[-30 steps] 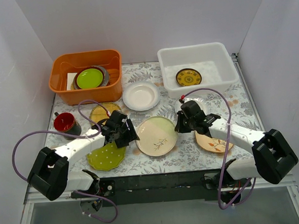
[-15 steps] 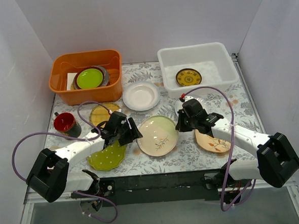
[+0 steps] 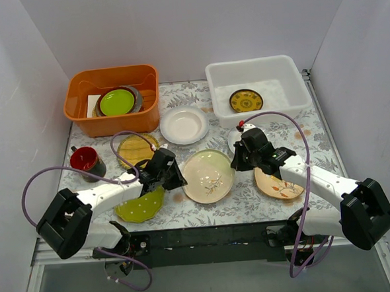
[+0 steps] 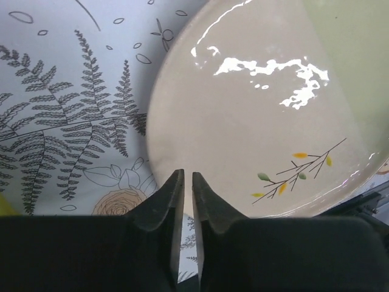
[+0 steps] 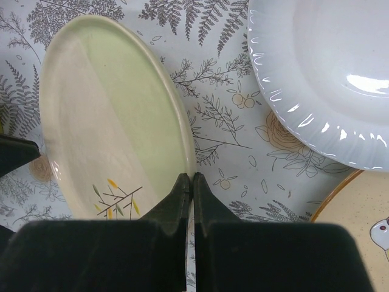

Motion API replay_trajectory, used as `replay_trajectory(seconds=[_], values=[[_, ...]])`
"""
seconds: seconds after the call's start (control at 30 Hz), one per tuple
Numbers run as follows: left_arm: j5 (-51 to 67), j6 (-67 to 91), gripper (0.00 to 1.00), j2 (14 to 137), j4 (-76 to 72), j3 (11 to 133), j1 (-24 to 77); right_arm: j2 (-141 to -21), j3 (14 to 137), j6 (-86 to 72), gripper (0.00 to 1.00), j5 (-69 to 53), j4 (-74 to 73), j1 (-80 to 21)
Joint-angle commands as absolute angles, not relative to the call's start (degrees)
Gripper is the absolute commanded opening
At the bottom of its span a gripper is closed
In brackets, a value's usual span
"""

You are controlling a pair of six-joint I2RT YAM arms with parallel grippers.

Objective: Place the plates into the plastic bin on the countertop
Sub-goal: Pick up the plate at the center of the board.

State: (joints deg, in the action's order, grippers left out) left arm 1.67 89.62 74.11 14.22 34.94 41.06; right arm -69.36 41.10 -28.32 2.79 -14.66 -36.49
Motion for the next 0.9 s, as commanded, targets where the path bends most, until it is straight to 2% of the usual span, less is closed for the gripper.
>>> replay_trajectory(seconds=[0.0,0.2,0.67,0.87], values=[[-4.21,90.26,0.0,77.94,17.13,39.45,43.06,-67.33,43.33,-28.39,0.01,1.49,-11.78,-36.3],[-7.38,94.3,0.0,83.14,21.53,40.17,43.51,-67.06,43.33,-28.3,0.01,1.67,-12.04,-36.21],[-8.44,97.55,0.0,84.55,22.59,36.22,43.51,-66.71,43.33,-28.04,0.01,2.02,-12.39,-35.86],[-8.53,97.56,0.0,77.81,22.94,35.6,43.86,-66.18,43.33,-27.86,0.01,2.11,-12.74,-35.6]])
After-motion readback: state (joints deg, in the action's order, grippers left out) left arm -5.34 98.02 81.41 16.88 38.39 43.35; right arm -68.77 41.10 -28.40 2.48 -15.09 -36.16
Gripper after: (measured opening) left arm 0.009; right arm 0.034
